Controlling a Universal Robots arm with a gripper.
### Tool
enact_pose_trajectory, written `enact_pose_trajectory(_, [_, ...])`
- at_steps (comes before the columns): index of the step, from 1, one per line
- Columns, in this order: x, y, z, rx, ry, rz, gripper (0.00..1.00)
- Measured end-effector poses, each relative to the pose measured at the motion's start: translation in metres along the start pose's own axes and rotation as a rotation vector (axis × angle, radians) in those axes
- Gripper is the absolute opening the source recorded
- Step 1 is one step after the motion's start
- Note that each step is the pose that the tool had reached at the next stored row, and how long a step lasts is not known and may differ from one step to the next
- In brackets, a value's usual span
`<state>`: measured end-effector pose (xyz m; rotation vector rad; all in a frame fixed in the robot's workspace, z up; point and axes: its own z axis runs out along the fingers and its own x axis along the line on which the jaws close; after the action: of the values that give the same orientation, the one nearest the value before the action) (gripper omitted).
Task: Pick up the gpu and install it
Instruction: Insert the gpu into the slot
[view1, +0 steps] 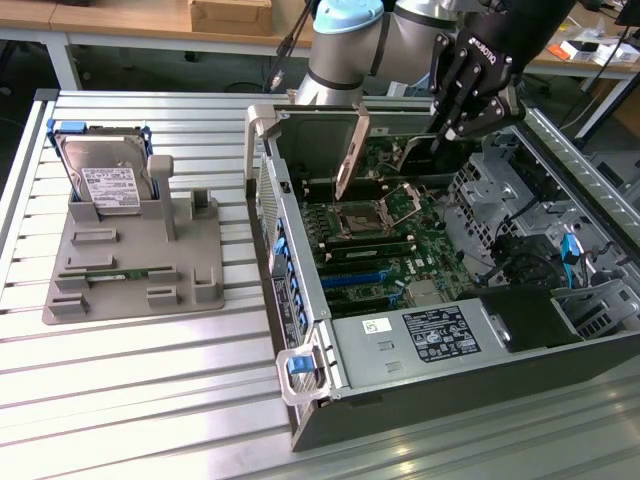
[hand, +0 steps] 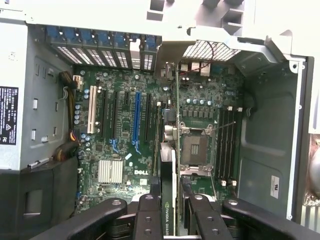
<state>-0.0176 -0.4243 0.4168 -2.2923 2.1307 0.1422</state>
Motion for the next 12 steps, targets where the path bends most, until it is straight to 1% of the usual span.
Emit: enact_pose_trajectory(12, [0.0003,-0.0003,0.0048,0.0,0.0,0.0,0.26])
